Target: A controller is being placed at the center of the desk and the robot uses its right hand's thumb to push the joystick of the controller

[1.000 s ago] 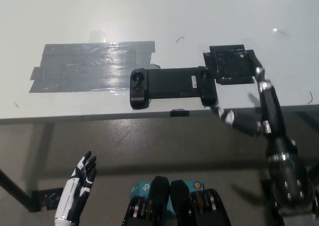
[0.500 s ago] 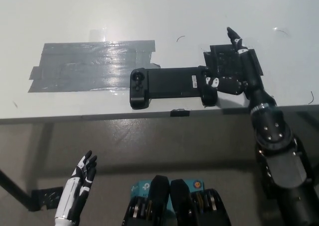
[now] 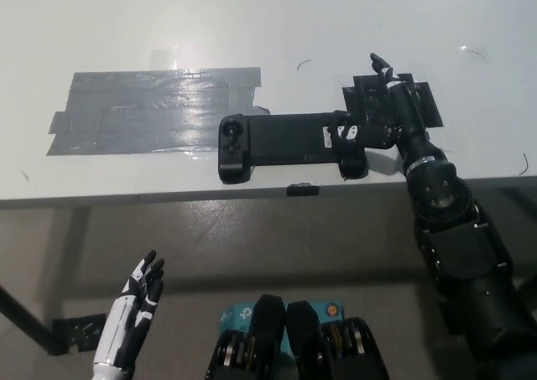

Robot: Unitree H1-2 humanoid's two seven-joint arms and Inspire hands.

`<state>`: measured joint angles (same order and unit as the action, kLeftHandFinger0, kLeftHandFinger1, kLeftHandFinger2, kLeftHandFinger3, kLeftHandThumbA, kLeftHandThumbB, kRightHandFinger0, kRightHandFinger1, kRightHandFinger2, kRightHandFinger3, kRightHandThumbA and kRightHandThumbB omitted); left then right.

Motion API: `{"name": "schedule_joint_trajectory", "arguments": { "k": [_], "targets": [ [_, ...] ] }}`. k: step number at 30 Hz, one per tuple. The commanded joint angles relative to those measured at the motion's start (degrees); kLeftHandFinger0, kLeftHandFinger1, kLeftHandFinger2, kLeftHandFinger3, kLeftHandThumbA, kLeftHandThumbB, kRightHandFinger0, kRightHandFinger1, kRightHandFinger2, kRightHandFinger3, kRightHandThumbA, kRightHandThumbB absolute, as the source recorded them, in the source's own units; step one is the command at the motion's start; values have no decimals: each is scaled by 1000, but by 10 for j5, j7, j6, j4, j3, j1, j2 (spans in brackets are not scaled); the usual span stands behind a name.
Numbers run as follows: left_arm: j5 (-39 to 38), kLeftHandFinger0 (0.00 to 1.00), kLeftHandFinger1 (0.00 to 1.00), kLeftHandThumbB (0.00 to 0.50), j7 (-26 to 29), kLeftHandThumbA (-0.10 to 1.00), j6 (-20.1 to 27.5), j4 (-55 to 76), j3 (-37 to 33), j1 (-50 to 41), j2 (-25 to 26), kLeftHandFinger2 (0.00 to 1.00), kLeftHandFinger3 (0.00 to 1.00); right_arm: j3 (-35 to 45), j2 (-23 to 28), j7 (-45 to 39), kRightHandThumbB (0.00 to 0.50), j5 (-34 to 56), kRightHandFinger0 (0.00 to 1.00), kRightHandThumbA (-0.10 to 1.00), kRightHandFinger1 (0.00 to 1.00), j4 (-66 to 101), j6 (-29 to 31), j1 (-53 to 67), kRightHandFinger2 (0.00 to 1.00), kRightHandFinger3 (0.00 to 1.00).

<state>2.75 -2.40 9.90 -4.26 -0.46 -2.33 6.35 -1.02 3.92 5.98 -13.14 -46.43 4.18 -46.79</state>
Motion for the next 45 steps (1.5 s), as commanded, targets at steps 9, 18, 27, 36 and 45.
{"name": "schedule_joint_trajectory", "arguments": {
  "k": [9, 18, 27, 36, 45],
  "targets": [
    [3, 1000, 1000, 54, -5, 908, 18, 19, -2, 12, 6, 1000, 1000, 13, -3, 38, 112, 22, 1000, 810, 1000, -40, 31, -49, 1000, 1000],
    [-1, 1000, 1000, 52, -5, 910, 18, 19, 0, 14, 5, 1000, 1000, 4, 3, 61, 9, 13, 1000, -100, 1000, -61, 32, -56, 1000, 1000],
    [3, 1000, 1000, 59, -2, 909, 22, 16, 0, 22, 4, 1000, 1000, 2, 3, 74, 0, 9, 1000, -100, 1000, -33, 37, -50, 1000, 1000],
    [3, 1000, 1000, 63, -4, 935, 14, 18, 3, 29, 7, 1000, 1000, 5, -5, 35, 215, 35, 1000, 742, 1000, 82, 37, -33, 1000, 1000],
    [3, 1000, 1000, 60, -5, 935, 19, 12, 4, 36, 9, 1000, 1000, -18, -6, -4, 356, 33, 1000, 1000, 1000, 327, 5, 29, 1000, 1000]
  ]
}}
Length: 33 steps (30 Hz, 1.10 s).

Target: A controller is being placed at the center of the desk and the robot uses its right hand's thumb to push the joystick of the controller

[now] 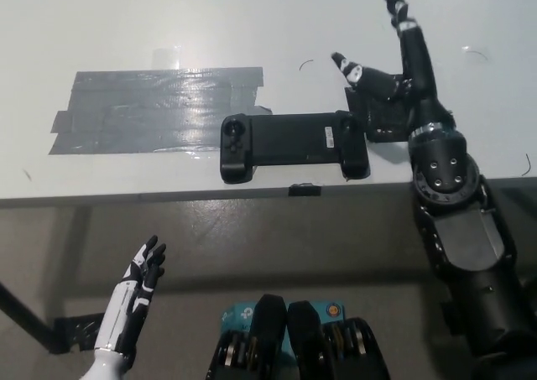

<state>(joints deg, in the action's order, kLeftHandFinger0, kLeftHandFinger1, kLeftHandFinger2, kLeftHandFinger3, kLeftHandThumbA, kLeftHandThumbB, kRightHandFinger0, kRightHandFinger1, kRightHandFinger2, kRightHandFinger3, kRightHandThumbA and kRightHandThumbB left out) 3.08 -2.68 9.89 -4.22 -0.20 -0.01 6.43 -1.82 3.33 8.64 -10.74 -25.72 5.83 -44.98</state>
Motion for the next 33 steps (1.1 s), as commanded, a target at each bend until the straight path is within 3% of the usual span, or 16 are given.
{"name": "schedule_joint_trajectory", "arguments": {
  "k": [1, 4, 7, 9, 12, 17, 18, 25, 33],
  "targets": [
    [0, 1000, 1000, 61, -2, 936, 19, 12, 1, 13, 8, 1000, 1000, -11, 1, -35, 356, 12, 1000, 1000, 1000, 142, -13, 20, 1000, 1000],
    [1, 1000, 1000, 69, -3, 938, 17, 12, 2, 16, 9, 1000, 1000, -7, -1, -47, 375, 40, 1000, 1000, 1000, 209, -16, 63, 1000, 1000],
    [1, 1000, 1000, 67, -4, 940, 13, 14, 2, 17, 11, 1000, 1000, -9, 1, -61, 288, 63, 1000, 1000, 1000, 268, -3, 128, 1000, 1000],
    [-1, 1000, 1000, 63, -5, 943, 9, 15, 4, 20, 13, 1000, 1000, -11, 0, -64, 268, 68, 1000, 1000, 1000, 298, -3, 164, 1000, 1000],
    [-1, 1000, 1000, 55, -7, 947, 9, 15, 3, 18, 13, 1000, 1000, -15, -4, -64, 300, 69, 1000, 1000, 1000, 330, 0, 240, 1000, 1000],
    [-2, 1000, 1000, 58, -7, 934, 18, 7, 3, 10, 13, 1000, 1000, -24, 5, -74, 247, 61, 1000, 1000, 1000, 305, 32, 326, 1000, 1000],
    [-3, 1000, 1000, 48, -9, 932, 15, 10, 2, 7, 12, 1000, 1000, -26, 7, -76, 273, 58, 1000, 1000, 1000, 286, 41, 347, 1000, 1000],
    [0, 1000, 1000, 51, -8, 927, 14, 10, -1, -3, 8, 1000, 1000, -41, 13, -88, 260, 51, 1000, 1000, 1000, 213, 72, 384, 1000, 1000],
    [2, 1000, 1000, 55, -8, 914, 15, 13, 0, -2, 8, 1000, 1000, -45, 17, -98, 294, 56, 1000, 1000, 1000, 155, 79, 380, 1000, 1000]
  ]
}}
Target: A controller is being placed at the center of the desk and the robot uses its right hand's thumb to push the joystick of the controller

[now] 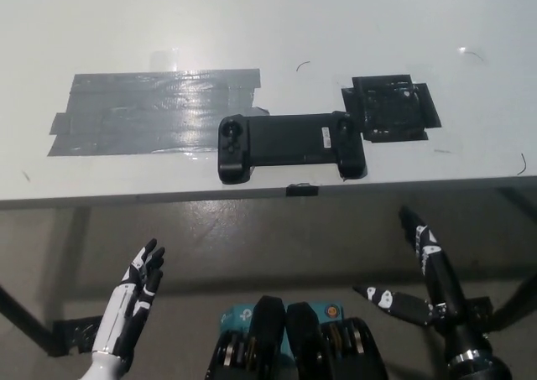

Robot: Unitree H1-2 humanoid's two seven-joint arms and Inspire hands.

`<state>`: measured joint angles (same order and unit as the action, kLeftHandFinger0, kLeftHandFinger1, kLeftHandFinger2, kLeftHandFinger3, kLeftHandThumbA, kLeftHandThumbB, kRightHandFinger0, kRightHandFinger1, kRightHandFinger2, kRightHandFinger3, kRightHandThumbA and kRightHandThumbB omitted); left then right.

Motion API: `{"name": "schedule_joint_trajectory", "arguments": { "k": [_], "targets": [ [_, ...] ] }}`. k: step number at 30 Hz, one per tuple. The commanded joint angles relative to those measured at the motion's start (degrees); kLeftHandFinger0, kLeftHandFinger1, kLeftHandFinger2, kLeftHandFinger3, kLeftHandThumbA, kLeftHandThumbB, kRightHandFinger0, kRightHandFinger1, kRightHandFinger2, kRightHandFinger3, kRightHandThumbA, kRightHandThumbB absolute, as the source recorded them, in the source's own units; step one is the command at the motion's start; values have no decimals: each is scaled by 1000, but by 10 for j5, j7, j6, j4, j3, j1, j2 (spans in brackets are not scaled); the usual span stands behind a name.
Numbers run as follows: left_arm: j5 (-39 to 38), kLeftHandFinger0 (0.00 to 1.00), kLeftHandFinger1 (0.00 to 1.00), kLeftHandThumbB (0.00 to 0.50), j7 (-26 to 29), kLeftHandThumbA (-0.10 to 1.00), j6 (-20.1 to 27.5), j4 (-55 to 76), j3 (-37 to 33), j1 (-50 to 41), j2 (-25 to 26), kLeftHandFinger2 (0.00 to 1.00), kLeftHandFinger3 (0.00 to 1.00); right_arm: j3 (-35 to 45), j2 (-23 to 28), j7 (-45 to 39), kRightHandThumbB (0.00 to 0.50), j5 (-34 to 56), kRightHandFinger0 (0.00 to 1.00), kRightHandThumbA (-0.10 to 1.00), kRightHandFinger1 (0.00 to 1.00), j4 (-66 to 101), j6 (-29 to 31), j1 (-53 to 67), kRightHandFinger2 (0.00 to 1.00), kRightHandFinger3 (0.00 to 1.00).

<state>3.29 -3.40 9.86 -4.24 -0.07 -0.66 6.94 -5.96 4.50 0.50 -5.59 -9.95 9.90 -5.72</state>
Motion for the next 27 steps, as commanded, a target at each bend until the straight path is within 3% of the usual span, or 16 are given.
{"name": "schedule_joint_trajectory", "arguments": {
  "k": [1, 27],
  "targets": [
    [1, 1000, 1000, 56, 0, 914, 16, 14, -1, 6, 3, 1000, 1000, -2, 6, -19, 297, 8, 1000, 1000, 1000, -4, 38, -14, 1000, 1000],
    [-2, 1000, 1000, 70, 0, 919, 20, 12, 2, 18, 4, 1000, 1000, 3, 6, -38, 270, 11, 1000, 1000, 1000, -6, 8, -22, 1000, 1000]
  ]
}}
